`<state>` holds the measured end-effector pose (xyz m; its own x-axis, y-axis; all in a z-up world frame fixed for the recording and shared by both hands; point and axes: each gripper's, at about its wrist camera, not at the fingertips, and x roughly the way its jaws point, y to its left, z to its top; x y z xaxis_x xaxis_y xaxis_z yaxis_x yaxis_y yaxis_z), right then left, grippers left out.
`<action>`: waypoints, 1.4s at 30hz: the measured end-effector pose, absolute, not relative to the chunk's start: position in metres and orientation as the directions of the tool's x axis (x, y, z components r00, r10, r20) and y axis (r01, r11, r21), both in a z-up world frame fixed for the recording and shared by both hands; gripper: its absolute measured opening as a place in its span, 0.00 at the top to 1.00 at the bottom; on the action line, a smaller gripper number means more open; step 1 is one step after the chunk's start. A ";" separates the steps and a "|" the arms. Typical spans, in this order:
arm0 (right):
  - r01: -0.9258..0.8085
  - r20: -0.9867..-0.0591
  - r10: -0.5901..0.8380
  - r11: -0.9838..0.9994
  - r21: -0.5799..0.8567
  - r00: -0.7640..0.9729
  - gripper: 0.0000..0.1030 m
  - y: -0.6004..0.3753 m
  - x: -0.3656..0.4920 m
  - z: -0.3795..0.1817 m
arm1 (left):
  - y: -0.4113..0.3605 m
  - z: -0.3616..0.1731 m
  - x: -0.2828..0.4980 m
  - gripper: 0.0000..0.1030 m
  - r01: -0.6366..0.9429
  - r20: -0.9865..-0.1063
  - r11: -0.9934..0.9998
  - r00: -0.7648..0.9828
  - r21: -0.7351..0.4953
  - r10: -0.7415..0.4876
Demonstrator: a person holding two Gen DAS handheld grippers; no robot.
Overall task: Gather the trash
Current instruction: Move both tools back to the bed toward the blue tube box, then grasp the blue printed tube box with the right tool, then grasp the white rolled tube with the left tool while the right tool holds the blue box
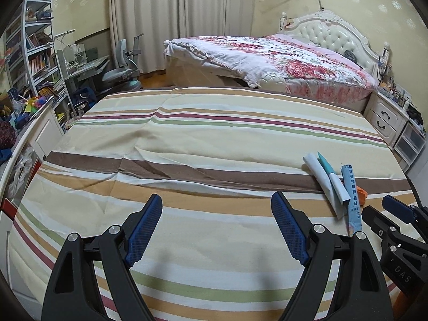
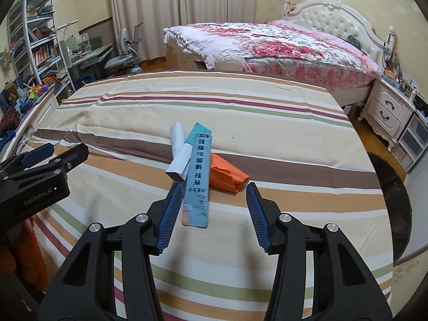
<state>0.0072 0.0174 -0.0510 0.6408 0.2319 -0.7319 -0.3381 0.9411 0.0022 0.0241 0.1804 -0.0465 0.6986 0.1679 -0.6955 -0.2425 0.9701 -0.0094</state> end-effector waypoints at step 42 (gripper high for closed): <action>-0.364 -0.775 0.249 0.931 0.027 0.581 0.81 0.028 0.015 -0.075 | 0.163 -0.058 0.033 0.21 -0.210 -0.721 0.977 0.681 -0.023 0.129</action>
